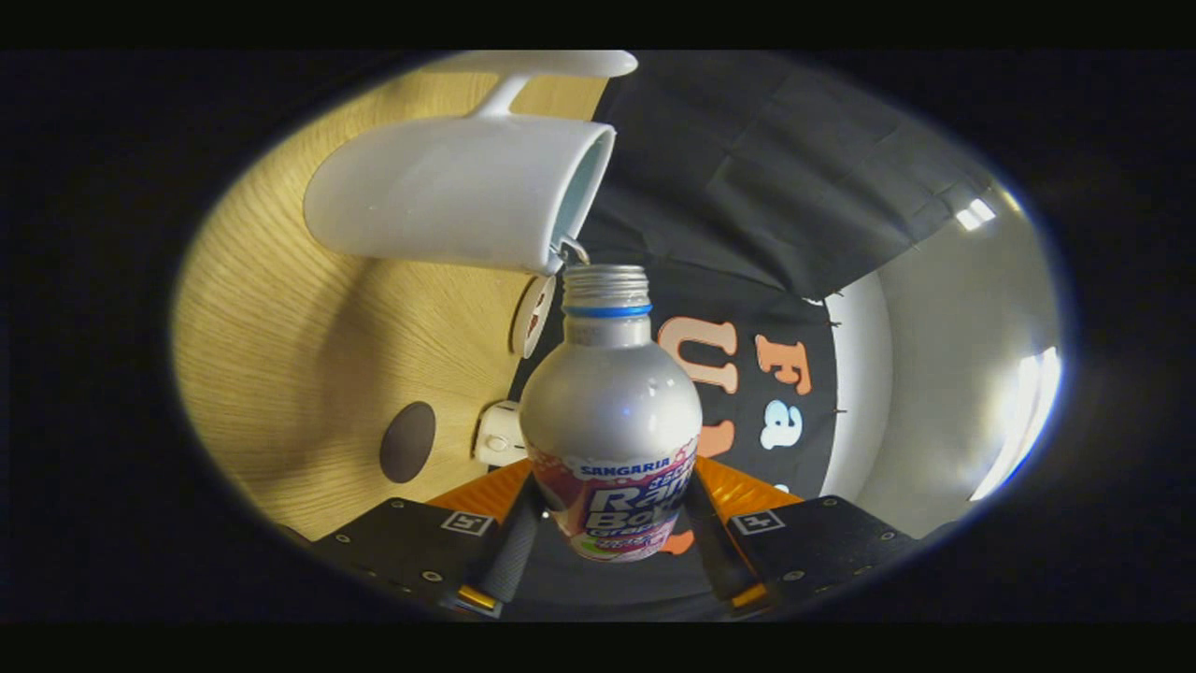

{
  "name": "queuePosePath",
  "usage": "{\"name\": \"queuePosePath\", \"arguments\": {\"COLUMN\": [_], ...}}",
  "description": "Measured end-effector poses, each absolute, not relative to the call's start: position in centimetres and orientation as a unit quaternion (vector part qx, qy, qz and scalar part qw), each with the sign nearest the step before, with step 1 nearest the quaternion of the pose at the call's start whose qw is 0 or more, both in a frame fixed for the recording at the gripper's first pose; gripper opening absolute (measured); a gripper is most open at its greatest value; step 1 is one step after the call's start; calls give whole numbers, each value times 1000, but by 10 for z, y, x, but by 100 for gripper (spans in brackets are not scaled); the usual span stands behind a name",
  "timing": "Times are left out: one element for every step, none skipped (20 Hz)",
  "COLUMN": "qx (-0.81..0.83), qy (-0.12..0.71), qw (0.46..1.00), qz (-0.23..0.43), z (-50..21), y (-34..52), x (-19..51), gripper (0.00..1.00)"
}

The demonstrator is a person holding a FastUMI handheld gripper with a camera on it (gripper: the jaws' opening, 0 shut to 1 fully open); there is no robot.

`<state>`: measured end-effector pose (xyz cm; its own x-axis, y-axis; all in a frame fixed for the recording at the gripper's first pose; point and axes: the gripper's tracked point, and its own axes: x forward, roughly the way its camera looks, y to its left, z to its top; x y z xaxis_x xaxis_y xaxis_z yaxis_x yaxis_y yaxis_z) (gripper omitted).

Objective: Take the bottle from table, then pour the juice into the cup, finally place the bottle on the coaster

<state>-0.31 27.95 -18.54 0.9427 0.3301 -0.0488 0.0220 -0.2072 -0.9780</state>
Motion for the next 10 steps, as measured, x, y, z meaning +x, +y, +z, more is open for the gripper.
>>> {"name": "queuePosePath", "arguments": {"qx": [-767,-767,-767,-768,-768,-769,-768,-769,-770,-770], "qy": [-116,-118,-118,-119,-122,-123,-124,-125,-126,-128], "qw": [619,618,618,617,616,616,616,615,613,612], "qz": [123,123,123,123,123,123,124,124,125,125], "z": [-184,-184,-184,-184,-183,-183,-183,-183,-183,-182], "y": [279,280,280,280,282,282,282,283,283,284], "x": [-3,-3,-4,-3,-3,-3,-3,-2,-2,-1], "gripper": [77,77,77,77,77,77,77,77,77,77]}}
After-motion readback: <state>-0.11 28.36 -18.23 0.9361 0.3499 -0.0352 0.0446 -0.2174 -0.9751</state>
